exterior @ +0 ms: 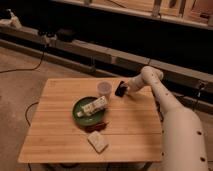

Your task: Place the eraser in the ceramic cup

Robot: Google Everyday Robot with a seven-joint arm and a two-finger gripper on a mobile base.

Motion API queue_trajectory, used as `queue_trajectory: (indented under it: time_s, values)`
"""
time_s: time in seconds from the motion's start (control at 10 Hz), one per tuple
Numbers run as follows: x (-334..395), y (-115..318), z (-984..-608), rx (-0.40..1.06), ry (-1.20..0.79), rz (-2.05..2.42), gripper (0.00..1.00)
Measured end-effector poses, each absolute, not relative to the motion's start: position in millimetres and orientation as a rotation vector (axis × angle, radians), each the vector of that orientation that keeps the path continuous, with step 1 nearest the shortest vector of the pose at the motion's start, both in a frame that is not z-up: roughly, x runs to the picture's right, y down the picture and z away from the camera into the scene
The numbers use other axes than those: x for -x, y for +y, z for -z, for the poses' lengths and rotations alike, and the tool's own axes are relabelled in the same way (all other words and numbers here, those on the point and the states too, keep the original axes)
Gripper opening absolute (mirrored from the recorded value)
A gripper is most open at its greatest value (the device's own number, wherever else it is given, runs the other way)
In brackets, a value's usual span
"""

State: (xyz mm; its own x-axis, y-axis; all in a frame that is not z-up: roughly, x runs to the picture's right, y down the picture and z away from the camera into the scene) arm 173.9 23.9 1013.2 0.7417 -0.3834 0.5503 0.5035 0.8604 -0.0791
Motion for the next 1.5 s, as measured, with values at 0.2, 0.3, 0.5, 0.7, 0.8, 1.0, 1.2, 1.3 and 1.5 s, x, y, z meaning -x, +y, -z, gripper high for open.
queue_trajectory:
  time_s: [0.2, 0.3, 0.5, 0.7, 0.8, 1.0, 1.2, 1.3, 1.5]
  values:
    - [-178, 19, -1010, 0.243, -0.525, 0.49, 0.0]
    - [-185, 13, -1004, 0.246, -0.494, 0.5, 0.0]
    - [-196, -18, -976, 0.195, -0.433, 0.514, 0.0]
    - [-193, -40, -947, 0.146, -0.41, 0.528, 0.0]
    - [-191, -47, -931, 0.126, -0.408, 0.53, 0.0]
    - [-185, -52, -905, 0.098, -0.422, 0.523, 0.0]
    - [-173, -59, -884, 0.06, -0.454, 0.511, 0.0]
    - [-162, -65, -869, 0.029, -0.487, 0.51, 0.0]
    - [-145, -72, -848, -0.004, -0.528, 0.539, 0.0]
